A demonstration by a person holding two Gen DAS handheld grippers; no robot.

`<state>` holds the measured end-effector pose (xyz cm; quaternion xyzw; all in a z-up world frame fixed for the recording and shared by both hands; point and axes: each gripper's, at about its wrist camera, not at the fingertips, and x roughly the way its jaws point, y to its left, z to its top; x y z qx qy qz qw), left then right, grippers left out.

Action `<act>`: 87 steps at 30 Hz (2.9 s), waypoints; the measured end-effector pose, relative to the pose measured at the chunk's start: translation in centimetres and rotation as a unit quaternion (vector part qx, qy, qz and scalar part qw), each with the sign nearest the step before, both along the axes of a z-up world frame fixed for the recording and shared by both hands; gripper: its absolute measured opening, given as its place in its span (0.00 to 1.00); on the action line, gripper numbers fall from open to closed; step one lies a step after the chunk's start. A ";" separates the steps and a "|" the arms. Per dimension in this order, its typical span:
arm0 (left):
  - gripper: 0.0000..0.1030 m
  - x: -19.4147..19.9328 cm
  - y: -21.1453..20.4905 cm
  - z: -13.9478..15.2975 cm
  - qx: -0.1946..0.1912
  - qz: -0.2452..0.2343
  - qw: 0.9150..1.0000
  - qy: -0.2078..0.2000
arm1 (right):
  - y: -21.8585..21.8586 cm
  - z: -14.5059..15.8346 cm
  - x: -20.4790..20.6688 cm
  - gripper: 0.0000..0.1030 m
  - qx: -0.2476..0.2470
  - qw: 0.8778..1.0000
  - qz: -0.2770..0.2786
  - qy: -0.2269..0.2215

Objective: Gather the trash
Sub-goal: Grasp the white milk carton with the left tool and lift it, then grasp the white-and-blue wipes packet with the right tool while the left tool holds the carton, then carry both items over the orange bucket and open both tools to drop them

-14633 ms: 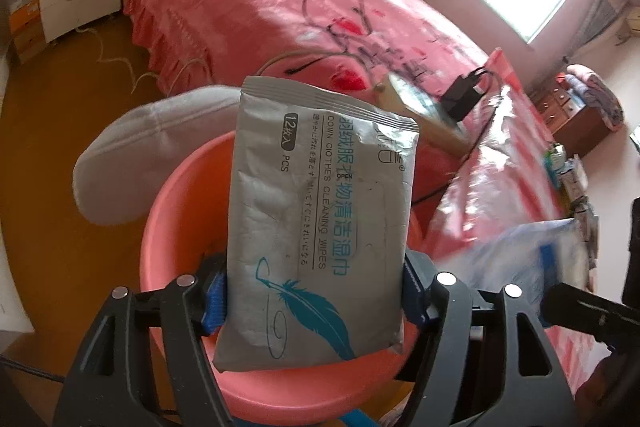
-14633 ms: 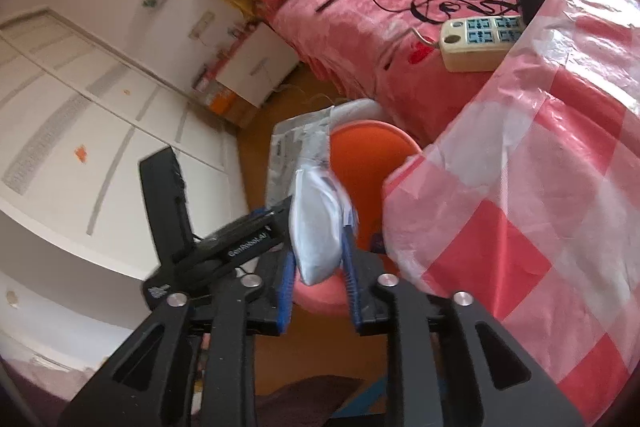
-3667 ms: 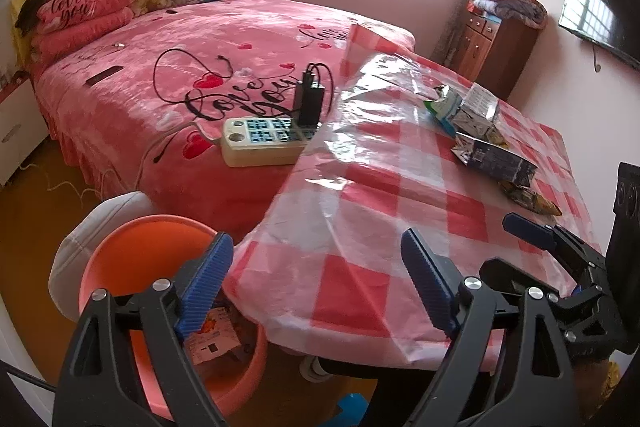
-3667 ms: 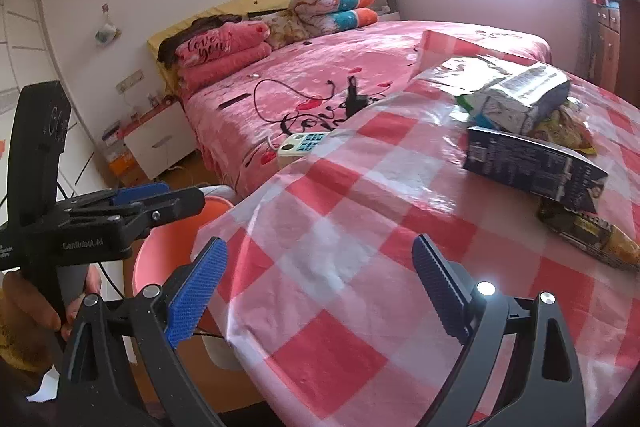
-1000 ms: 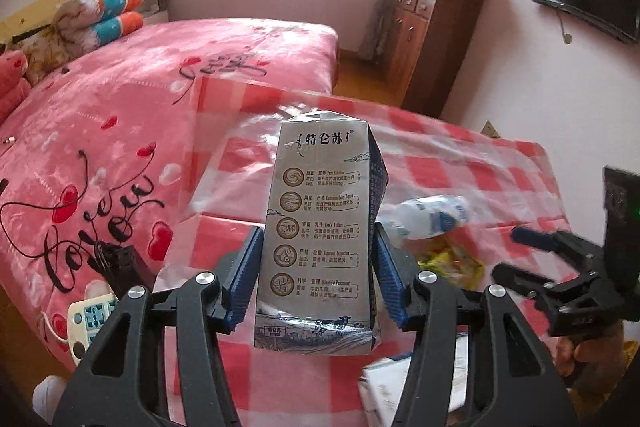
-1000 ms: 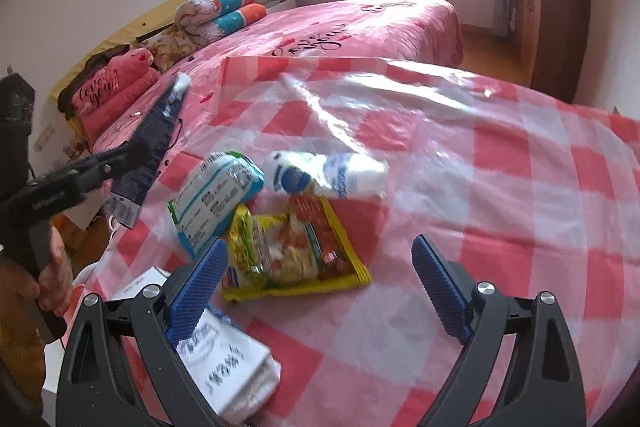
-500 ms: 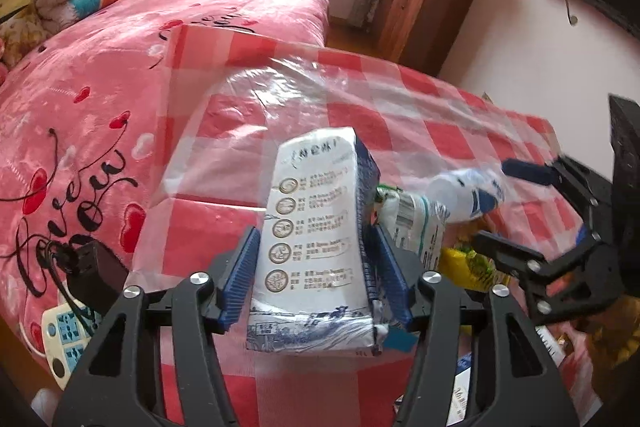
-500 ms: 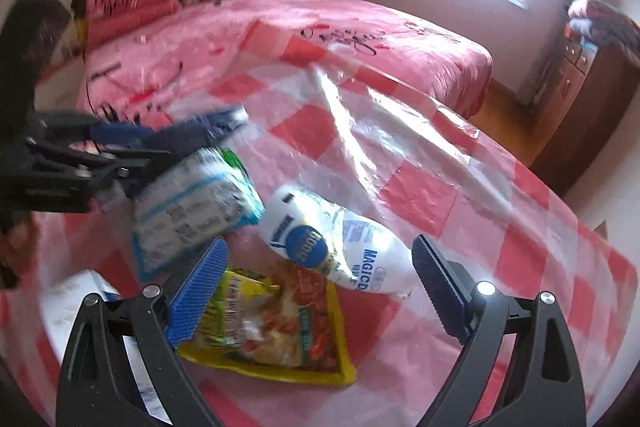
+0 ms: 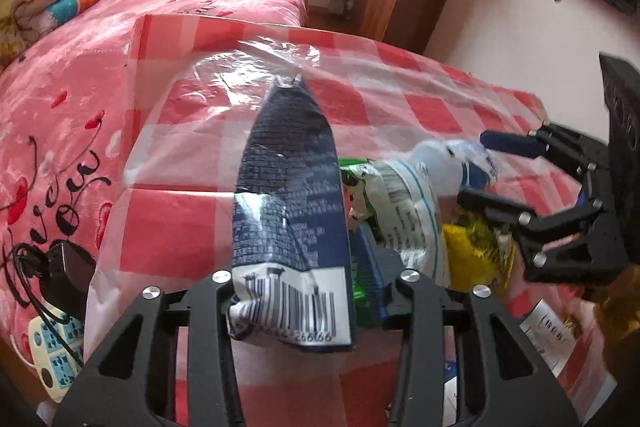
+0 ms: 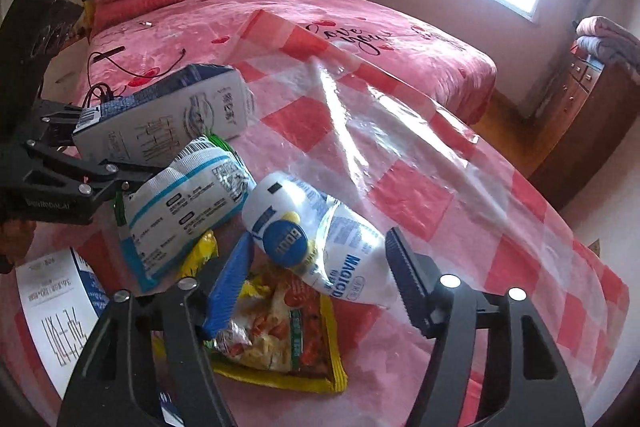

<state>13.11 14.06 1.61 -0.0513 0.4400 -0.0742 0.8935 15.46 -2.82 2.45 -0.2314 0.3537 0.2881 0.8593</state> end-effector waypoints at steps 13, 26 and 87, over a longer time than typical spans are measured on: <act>0.37 -3.4 -3.5 0.0 -0.014 -0.053 0.998 0.006 | -4.5 0.6 -3.2 0.18 0.051 0.997 -0.041 0.046; 0.37 -7.4 -7.0 0.2 -0.049 -0.095 0.994 0.009 | -7.8 0.5 -10.9 0.61 0.170 0.976 -0.030 0.131; 0.36 -25.9 2.6 4.4 -0.103 0.053 0.991 -0.069 | -2.9 6.3 -19.0 0.36 0.292 0.950 -0.074 0.082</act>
